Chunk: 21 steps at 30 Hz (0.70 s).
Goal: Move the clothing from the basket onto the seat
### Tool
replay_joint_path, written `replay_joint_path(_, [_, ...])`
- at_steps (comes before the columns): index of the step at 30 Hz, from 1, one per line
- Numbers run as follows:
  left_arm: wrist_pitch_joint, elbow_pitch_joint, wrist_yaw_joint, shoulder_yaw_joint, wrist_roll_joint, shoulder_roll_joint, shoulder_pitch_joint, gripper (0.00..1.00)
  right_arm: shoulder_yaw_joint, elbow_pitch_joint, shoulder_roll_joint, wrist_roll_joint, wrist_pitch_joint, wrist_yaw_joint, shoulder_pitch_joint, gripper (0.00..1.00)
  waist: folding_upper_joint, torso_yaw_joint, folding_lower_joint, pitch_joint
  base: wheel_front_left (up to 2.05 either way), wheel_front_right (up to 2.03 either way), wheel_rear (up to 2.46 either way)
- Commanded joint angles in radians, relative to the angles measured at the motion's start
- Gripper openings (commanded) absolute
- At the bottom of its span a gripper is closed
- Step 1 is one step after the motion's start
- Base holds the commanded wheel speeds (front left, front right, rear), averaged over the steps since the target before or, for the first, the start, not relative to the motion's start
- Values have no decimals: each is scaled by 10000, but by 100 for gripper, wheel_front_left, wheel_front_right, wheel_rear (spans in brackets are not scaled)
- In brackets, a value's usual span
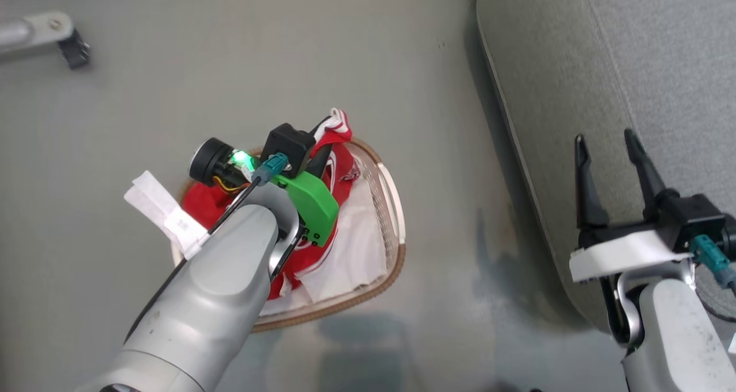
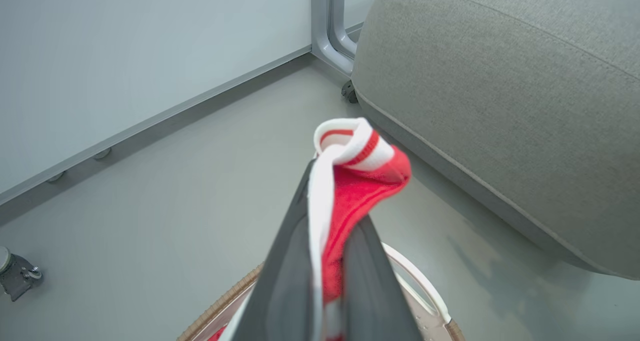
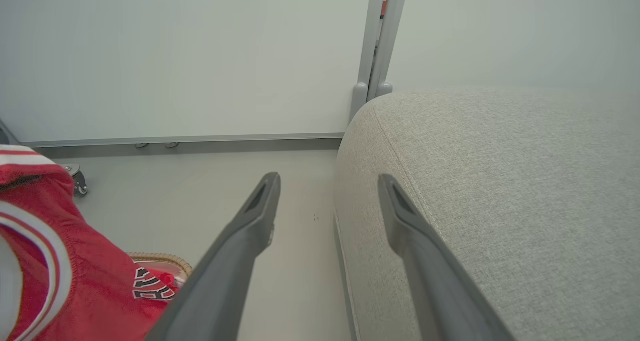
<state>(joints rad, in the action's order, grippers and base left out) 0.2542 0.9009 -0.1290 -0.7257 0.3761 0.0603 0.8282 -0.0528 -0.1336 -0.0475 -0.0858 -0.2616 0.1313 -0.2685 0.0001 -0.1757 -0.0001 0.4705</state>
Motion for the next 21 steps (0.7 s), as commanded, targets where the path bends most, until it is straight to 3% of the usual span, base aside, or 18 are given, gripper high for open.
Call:
replay_joint_path(1, [-88,-269,-17,-193,262,167,177,0,20,-142,-51,95,-53,-10,331,100,-1,1114,1,-2052,0,0,0])
replay_joint_path(8, [-981,-1736,-17,-758,1661,1088,1328,0,273,-303,-48,120,-53,-10,972,100,-1,1323,1,-3484,0,0,0])
replay_joint_path(16, [-2073,-2903,-18,-828,2931,2050,2682,0,779,-208,-50,140,-53,-10,1193,100,-1,1136,1,-4123,0,0,0])
replay_joint_path(21, [-2453,-3090,-19,-997,3135,2369,3264,0,1327,-191,-47,199,-53,-10,932,100,-1,991,1,-4273,0,0,0])
